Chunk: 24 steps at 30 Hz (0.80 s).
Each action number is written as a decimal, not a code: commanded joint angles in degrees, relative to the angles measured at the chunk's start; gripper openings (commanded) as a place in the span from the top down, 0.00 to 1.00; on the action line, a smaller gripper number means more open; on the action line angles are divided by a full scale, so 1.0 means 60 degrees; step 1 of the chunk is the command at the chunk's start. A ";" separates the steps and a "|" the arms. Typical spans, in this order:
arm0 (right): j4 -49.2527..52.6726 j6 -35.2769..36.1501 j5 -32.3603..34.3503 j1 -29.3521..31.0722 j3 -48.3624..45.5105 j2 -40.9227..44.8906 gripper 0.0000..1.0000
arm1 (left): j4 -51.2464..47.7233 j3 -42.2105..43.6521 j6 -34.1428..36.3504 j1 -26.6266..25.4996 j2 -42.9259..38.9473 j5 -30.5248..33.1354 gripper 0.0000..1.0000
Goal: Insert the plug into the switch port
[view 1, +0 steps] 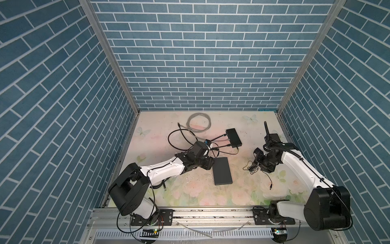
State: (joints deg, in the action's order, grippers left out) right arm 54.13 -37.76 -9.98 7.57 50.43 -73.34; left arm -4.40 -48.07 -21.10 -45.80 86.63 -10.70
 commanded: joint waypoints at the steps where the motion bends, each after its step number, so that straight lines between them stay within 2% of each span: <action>1: 0.0257 0.0469 0.0994 -0.0219 -0.0500 -0.0132 0.46 | -0.0033 0.0261 0.0046 -0.0134 0.0013 -0.0177 0.47; 5: -0.0940 0.0446 0.1258 -0.0227 -0.0581 -0.0489 0.51 | -0.0074 0.0225 0.0074 -0.0333 -0.0081 -0.0170 0.47; 12: -0.1432 0.1384 0.2508 -0.0223 -0.0238 -0.1820 0.58 | -0.0486 0.0029 0.0378 -0.0351 -0.0375 0.0265 0.46; 24: -0.2444 0.2235 0.2400 -0.0211 -0.0124 -0.2586 0.66 | -0.0543 -0.0304 0.0493 -0.0437 -0.0174 0.0265 0.47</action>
State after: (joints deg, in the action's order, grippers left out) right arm 41.58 -26.92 3.27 6.35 47.92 -87.59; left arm -6.66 -47.97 -19.51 -47.92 85.12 -9.65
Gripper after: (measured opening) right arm 0.341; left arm 0.530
